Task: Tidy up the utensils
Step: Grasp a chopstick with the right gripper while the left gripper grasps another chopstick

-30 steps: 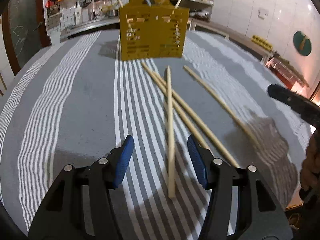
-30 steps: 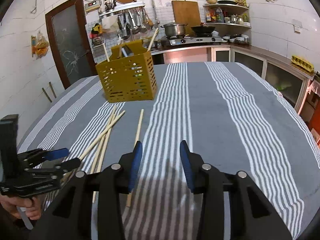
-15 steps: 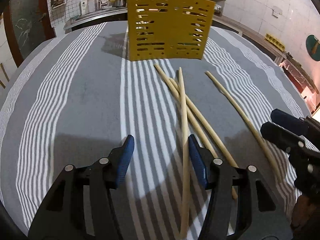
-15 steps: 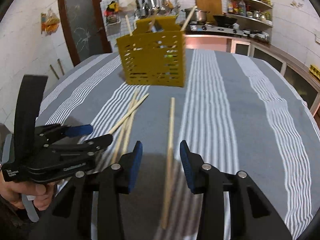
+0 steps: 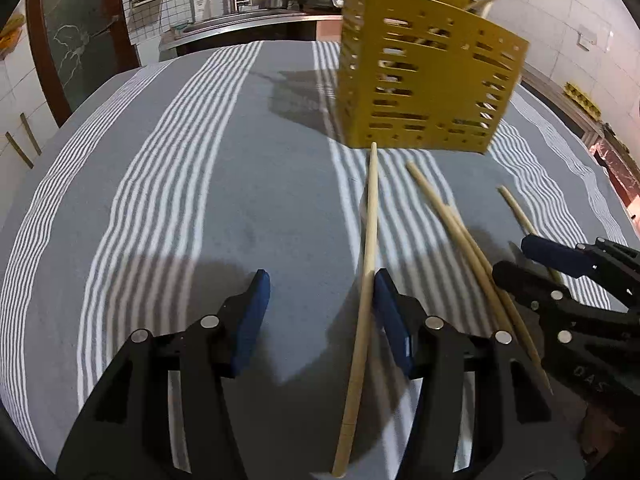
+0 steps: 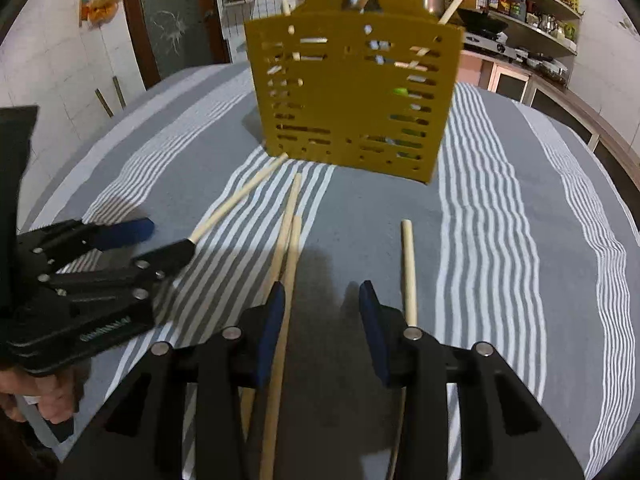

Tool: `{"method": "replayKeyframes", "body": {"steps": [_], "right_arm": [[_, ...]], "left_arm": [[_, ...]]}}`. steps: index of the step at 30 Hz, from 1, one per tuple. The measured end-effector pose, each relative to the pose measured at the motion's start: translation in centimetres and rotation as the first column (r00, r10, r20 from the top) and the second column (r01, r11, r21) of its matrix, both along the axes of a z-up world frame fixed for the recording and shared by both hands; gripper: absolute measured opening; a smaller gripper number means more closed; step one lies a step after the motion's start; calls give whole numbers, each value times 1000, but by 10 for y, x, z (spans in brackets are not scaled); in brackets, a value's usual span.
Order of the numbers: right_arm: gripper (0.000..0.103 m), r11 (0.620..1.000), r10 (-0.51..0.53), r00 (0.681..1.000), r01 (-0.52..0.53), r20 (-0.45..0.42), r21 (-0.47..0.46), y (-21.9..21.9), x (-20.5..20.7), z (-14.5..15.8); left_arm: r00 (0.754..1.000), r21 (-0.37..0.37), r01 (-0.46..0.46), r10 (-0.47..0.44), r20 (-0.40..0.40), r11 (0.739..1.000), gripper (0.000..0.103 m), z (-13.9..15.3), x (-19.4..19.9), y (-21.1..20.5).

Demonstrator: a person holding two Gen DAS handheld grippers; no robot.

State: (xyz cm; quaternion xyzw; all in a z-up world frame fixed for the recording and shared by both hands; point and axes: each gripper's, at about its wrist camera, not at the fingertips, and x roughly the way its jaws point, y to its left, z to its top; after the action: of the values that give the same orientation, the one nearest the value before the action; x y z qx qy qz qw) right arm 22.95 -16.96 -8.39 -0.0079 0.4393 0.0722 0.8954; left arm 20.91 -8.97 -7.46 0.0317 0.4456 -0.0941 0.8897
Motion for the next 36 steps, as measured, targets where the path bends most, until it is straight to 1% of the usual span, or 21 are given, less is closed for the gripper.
{"method": "replayKeyframes", "body": {"steps": [3, 5, 8, 9, 13, 15, 19, 23, 26, 28, 29, 31, 32, 33, 34, 35, 36], "right_arm": [[37, 1000, 5, 1000, -5, -17, -24, 6, 7, -4], [33, 1000, -4, 1000, 3, -16, -28, 8, 13, -5], [21, 1000, -13, 999, 13, -32, 8, 9, 22, -6], [14, 1000, -11, 999, 11, -38, 10, 12, 24, -6], [7, 1000, -31, 998, 31, -53, -4, 17, 31, -7], [6, 999, -49, 997, 49, -59, -6, 16, 34, -6], [5, 998, -65, 995, 64, -73, -14, 15, 42, -6], [5, 996, -88, 993, 86, -77, -30, 12, 51, -5], [5, 996, -83, 993, 80, -85, -37, 10, 60, -3], [5, 996, -83, 992, 81, -90, -31, 10, 64, -2], [5, 997, -80, 993, 78, -90, -30, 11, 65, -1], [5, 997, -76, 993, 75, -94, -21, 9, 68, -2], [5, 997, -74, 993, 73, -97, -16, 8, 69, -1], [5, 998, -70, 993, 69, -98, -12, 8, 69, 0], [5, 998, -67, 993, 67, -97, -4, 7, 69, 1], [5, 998, -64, 994, 65, -93, 6, 6, 69, 3], [5, 998, -60, 995, 62, -80, 22, 5, 68, 4]], "left_arm": [[1000, 6, 1, -1, -2, 1000, 54, -1, 6, 2], [1000, 13, 7, -7, -3, 1000, 54, -1, 11, 2], [1000, 15, 15, -15, -8, 1000, 54, 0, 20, -1], [1000, 15, 17, -17, -11, 1000, 54, 0, 23, -1], [999, 6, 37, -37, -24, 999, 55, 3, 34, -5], [998, 4, 50, -50, -31, 999, 57, 5, 41, -8], [995, 8, 81, -80, -55, 997, 58, 4, 55, -21], [994, 44, 96, -93, -60, 994, 59, 0, 63, -34], [994, 46, 92, -89, -66, 995, 60, -1, 70, -37], [994, 55, 95, -92, -64, 994, 57, 0, 76, -39], [994, 58, 95, -91, -62, 994, 53, -1, 77, -39], [993, 64, 102, -98, -59, 993, 44, 0, 80, -40], [993, 64, 104, -100, -57, 993, 35, 0, 80, -40], [993, 64, 104, -101, -56, 992, 30, 0, 79, -41], [993, 62, 104, -101, -57, 993, 29, 1, 80, -40], [993, 59, 103, -100, -56, 993, 25, 1, 80, -39], [994, 55, 101, -98, -53, 993, 16, 2, 79, -38]]}}
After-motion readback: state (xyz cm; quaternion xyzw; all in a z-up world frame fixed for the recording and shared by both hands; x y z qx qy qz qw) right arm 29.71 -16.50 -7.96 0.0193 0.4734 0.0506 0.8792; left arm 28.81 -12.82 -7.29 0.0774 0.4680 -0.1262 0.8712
